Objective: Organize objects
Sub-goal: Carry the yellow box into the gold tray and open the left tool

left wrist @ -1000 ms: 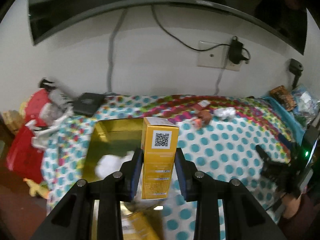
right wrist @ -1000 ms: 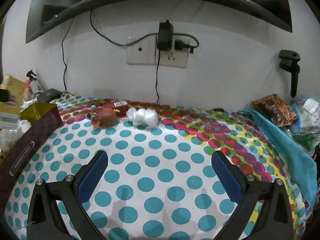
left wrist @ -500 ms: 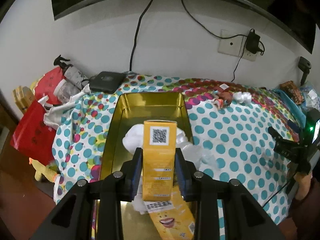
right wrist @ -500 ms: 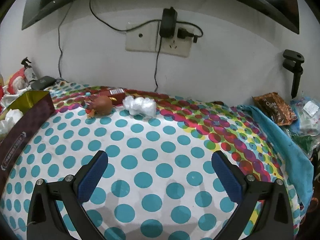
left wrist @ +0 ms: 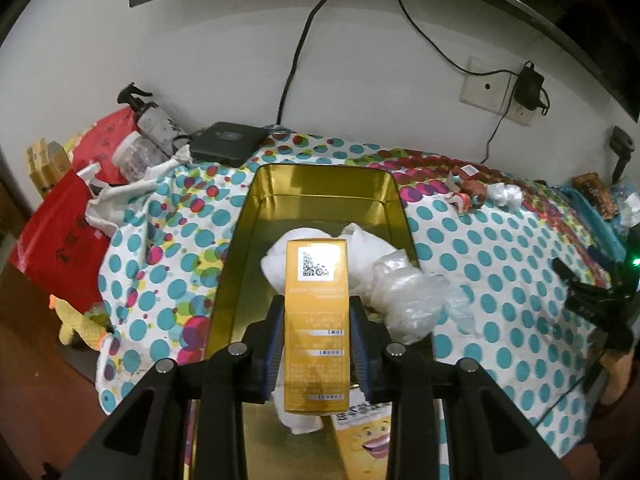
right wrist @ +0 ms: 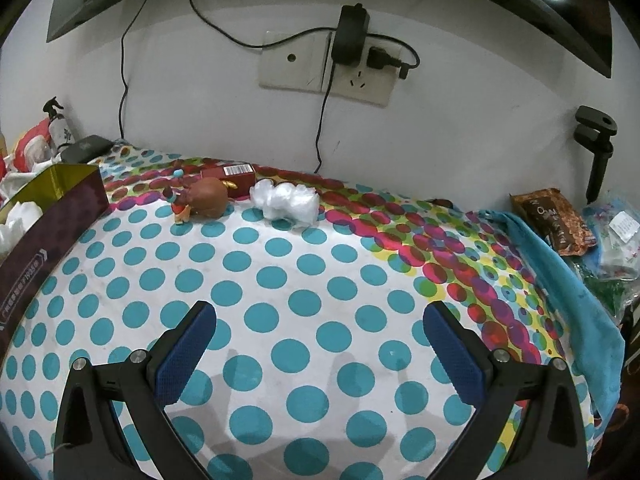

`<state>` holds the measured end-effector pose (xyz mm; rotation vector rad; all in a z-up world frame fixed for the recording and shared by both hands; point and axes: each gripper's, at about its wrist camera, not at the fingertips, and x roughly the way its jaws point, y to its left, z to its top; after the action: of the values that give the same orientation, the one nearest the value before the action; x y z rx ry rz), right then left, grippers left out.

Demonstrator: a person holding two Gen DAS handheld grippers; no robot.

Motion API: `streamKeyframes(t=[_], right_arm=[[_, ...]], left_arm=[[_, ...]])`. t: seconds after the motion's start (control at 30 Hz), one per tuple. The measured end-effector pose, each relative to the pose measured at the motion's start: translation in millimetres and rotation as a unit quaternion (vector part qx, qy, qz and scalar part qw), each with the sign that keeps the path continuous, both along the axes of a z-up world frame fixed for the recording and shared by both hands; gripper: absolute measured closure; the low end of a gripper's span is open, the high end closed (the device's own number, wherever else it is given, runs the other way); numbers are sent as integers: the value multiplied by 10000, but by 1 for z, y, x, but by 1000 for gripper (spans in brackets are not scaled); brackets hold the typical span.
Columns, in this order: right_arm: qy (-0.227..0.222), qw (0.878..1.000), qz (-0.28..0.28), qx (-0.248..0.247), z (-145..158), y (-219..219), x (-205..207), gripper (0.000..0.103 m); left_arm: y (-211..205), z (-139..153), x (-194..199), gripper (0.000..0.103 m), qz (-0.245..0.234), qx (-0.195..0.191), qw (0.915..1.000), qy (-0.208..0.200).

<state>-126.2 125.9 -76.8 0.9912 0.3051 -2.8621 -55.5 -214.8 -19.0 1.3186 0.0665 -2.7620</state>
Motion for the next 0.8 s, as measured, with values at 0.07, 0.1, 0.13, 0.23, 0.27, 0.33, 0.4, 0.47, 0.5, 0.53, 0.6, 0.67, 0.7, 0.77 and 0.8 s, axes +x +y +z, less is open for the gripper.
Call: streamKeyframes(t=[0.07,0.1,0.13,0.23,0.27,0.33,0.4,0.47,0.5,0.53,0.6,0.67,0.7,0.77,0.8], right_arm=[[49,10000,15,1,1,-1,2,0],[71,10000,15,3,1,-1,3,0],[89,10000,30,-12,1,0,4,0],[39,9999,124,-62,1,-1,3,0],[-11,9998,167,-67,0,-2,1,0],[-93,9995,270,-104,-2,-3,-1,0],[-160,9988,440,-114,-3,-5,-7,0],[-129,9985,526,61,-3,-10,-13,0],[-152,9979,607,167,-4,-15,-20,0],[-174,9975,668,173,-3,-17,-26,0],[-189,9969,753,100,0,-21,-37,0],[-178,9967,787,-24,4,-24,-51,0],[-175,9967,791,-76,6,-25,-58,0],[-213,9968,766,-122,7,-27,-72,0],[-246,9966,767,-164,7,-27,-79,0]], left_arm=[[-1,-4,1,73,54,4,10000,-6],[-2,-5,1,72,44,63,10000,1],[-3,-6,2,72,33,87,10000,0],[-1,-12,3,53,39,19,10000,-67],[-1,-13,4,47,35,36,10000,-74],[-2,-14,7,42,10,89,9999,-58],[-2,-14,10,41,-17,127,9999,-52],[-4,-14,13,38,-9,171,9998,-40],[-6,-14,14,35,13,192,9998,-52],[-6,-13,16,35,42,179,9998,-38],[-7,-10,22,35,150,106,9998,54],[-5,-4,31,35,200,-21,9996,214],[-3,-1,36,34,241,-73,9992,306],[1,5,45,33,275,-119,9985,462],[3,8,50,32,284,-112,9981,541]])
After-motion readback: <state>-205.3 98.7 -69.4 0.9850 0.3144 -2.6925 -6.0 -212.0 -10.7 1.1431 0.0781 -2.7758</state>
